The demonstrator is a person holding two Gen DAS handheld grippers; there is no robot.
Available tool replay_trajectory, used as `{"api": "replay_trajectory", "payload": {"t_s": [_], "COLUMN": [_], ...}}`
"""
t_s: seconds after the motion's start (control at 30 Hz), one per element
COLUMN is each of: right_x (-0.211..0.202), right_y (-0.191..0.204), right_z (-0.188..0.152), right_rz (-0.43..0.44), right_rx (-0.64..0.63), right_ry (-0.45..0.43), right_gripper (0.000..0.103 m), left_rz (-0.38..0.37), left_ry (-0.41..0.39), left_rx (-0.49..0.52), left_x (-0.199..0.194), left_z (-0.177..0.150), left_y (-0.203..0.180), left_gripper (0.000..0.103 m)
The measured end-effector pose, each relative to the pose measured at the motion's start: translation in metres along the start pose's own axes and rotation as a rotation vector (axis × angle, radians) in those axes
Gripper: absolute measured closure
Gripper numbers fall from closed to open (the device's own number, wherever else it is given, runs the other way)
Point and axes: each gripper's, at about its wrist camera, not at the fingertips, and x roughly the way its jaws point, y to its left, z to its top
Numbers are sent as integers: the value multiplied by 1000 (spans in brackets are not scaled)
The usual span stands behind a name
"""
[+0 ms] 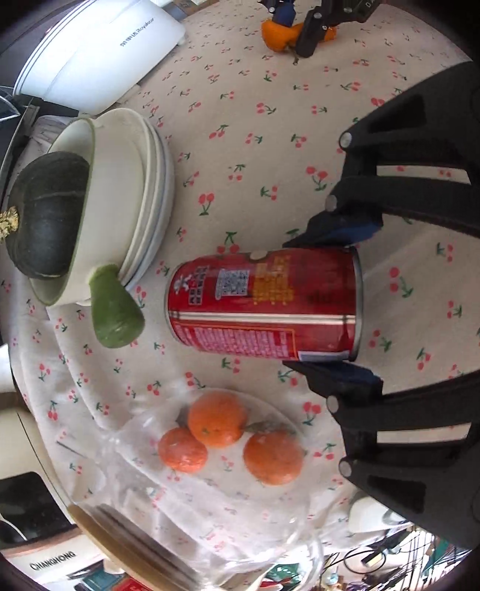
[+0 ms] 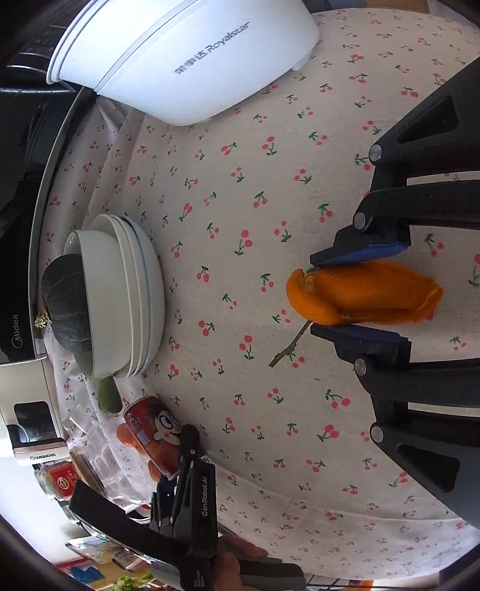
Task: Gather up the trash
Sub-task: 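Carry the red can and orange pepper over the brown bin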
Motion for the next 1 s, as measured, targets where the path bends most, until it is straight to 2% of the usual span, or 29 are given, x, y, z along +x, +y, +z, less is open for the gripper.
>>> {"api": "replay_trajectory", "payload": {"t_s": [0.2, 0.53, 0.8, 1.0], "right_x": [-30, -107, -168, -194], "right_y": [-5, -18, -24, -38], "right_z": [-35, -114, -174, -219], "right_rz": [-8, -53, -75, -82], "right_rx": [62, 172, 266, 373], "right_ry": [35, 51, 33, 25], "right_gripper": [76, 77, 77, 76], "left_rz": [-63, -152, -238, -297], "left_ry": [-8, -25, -31, -34], "left_rx": [-67, -64, -22, 31], "left_x": [-33, -106, -141, -158], "left_z": [-46, -133, -167, -186], "left_y": [-18, -74, -129, -175], "left_gripper": [49, 49, 49, 49]}}
